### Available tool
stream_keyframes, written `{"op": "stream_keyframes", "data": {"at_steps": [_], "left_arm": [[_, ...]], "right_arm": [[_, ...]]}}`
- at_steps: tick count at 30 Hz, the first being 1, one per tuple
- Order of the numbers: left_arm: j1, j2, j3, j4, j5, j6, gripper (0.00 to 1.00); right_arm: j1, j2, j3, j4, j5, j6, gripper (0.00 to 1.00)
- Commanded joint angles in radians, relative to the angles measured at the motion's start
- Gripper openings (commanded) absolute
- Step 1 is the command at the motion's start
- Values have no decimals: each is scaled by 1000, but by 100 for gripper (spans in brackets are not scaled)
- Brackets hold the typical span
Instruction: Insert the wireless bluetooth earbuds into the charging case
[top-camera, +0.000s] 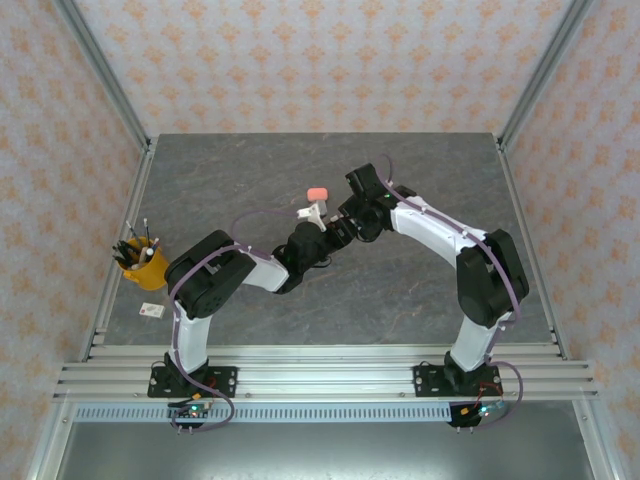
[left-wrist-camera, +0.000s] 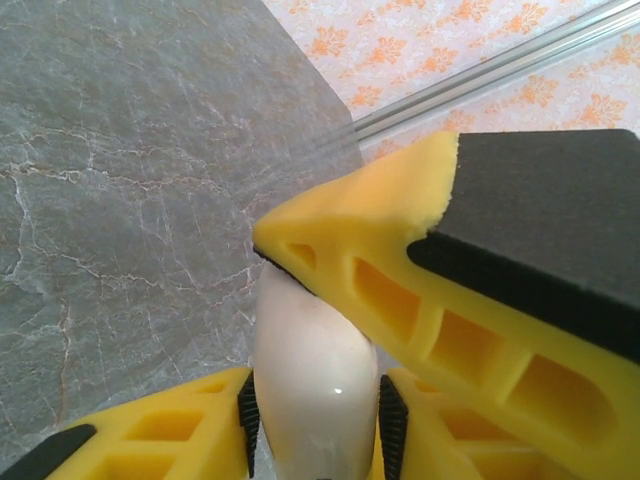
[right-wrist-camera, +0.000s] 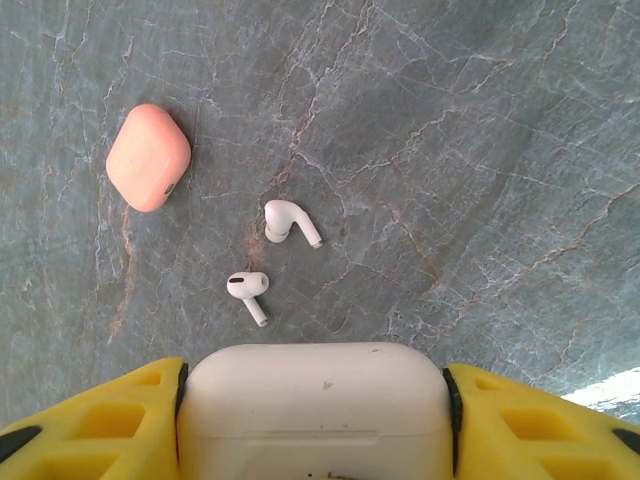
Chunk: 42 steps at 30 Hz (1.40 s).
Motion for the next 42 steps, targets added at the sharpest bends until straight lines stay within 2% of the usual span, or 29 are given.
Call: {"op": "stream_keyframes", "data": {"at_steps": [1, 3, 9, 13, 17, 20, 23, 29, 32, 36, 42], "left_arm": [[-5, 7, 30, 14, -47, 4, 35], [-6, 6, 28, 15, -48, 1, 32], [-6, -20, 19, -19, -51, 2, 13], [-4, -48, 13, -74, -41, 8, 10], [7, -111, 23, -177, 5, 40, 10], [38, -162, 36, -270, 96, 85, 10], [93, -216, 60, -395, 239, 150, 9], [224, -334, 124, -677, 510, 319, 8], [266, -364, 194, -874, 619, 439, 7], [294, -374, 259, -1036, 721, 553, 7], [298, -367, 291, -1079, 772, 585, 7]], "right_arm": [[-5, -9, 1, -7, 0, 7, 53], [-7, -10, 0, -5, 1, 7, 53], [-17, -13, 5, 5, -4, 9, 56], [-50, -31, 14, 24, -24, 1, 69], [-107, -83, 11, 32, -40, -36, 74], [-154, -129, -15, 40, -70, -110, 75], [-201, -190, -99, 109, -122, -203, 77], [-257, -312, -324, 428, -364, -417, 76], [-256, -346, -381, 509, -475, -501, 76], [-255, -354, -433, 617, -593, -519, 75], [-232, -355, -464, 709, -665, -512, 74]]}}
